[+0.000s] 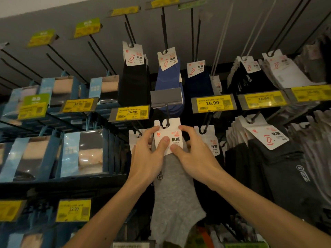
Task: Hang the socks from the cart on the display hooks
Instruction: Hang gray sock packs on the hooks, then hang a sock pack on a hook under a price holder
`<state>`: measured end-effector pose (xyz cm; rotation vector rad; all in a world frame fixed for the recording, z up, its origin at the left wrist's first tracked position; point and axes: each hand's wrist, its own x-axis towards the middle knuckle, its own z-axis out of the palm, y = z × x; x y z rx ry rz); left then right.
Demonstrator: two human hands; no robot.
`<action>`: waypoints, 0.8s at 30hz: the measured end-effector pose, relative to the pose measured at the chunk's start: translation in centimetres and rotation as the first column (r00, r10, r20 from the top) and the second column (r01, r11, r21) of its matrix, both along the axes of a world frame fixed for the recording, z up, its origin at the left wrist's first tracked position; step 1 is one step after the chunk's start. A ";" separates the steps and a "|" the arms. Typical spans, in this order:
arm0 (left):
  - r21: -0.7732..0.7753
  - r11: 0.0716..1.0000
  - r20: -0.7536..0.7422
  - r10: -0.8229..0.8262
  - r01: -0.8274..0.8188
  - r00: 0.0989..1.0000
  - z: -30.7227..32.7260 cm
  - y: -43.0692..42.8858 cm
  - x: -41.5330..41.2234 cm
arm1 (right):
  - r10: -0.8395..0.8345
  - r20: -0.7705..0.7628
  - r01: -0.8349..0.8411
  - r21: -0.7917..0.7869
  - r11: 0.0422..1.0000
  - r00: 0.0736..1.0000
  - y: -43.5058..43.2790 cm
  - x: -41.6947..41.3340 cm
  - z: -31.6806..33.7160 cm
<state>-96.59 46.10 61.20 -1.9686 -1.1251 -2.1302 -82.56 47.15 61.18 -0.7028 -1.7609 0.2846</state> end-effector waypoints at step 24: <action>-0.089 0.964 -0.331 0.208 -0.250 0.920 -4.6 2.3 -1.1 | -0.120 0.230 0.108 0.064 0.992 0.966 3.8 1.7 -5.8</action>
